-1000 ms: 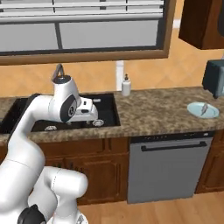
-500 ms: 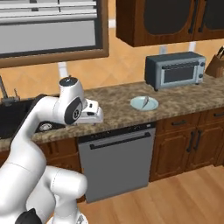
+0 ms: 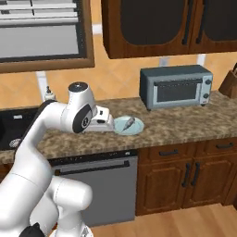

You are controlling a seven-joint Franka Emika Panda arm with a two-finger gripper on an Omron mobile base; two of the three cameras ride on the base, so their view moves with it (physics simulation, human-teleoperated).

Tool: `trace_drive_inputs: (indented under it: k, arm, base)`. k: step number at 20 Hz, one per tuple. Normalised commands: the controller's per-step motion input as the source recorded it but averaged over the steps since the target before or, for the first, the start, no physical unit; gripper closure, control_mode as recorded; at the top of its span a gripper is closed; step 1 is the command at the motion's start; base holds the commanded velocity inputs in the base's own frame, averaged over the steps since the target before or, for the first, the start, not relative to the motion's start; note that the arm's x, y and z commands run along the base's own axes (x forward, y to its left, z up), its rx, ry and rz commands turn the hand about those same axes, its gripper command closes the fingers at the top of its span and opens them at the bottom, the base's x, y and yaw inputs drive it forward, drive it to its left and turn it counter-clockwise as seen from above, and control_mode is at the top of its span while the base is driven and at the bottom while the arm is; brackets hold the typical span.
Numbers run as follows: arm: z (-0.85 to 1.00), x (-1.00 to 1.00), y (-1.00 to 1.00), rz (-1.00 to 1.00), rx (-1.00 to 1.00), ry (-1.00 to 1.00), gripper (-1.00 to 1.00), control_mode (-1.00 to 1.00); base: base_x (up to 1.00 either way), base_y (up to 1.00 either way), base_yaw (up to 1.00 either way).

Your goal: Pick up the knife from the drawer and place it on the cutting board. Then place the meat from the plate to the cutting board.

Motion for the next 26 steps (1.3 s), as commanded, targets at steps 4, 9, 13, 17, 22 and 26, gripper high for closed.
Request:
trace_drive_inputs:
  k: [4,9,13,17,22,26]
  arm:
    - [0.00,0.00,0.00,0.00,0.00,0.00,-1.00,1.00]
    - [0.00,0.00,0.00,0.00,0.00,0.00,-1.00,1.00]
    - [-0.48,0.77,0.29,0.02,0.02,0.02,-1.00,-1.00]
    - [-0.93,0.75,0.46,-0.04,0.00,0.12,-1.00,-1.00]
    - [-0.74,0.42,0.04,-0.14,0.00,0.01,-1.00,-1.00]
    - [-0.49,0.18,-0.04,-0.23,0.00,0.00,-1.00,-1.00]
  base:
    - [0.79,-0.96,0.40]
    - [0.86,-0.56,0.31]
    - [0.00,0.00,0.00]
    - [0.00,0.00,0.00]
    - [0.00,0.00,0.00]
    - [0.00,0.00,0.00]
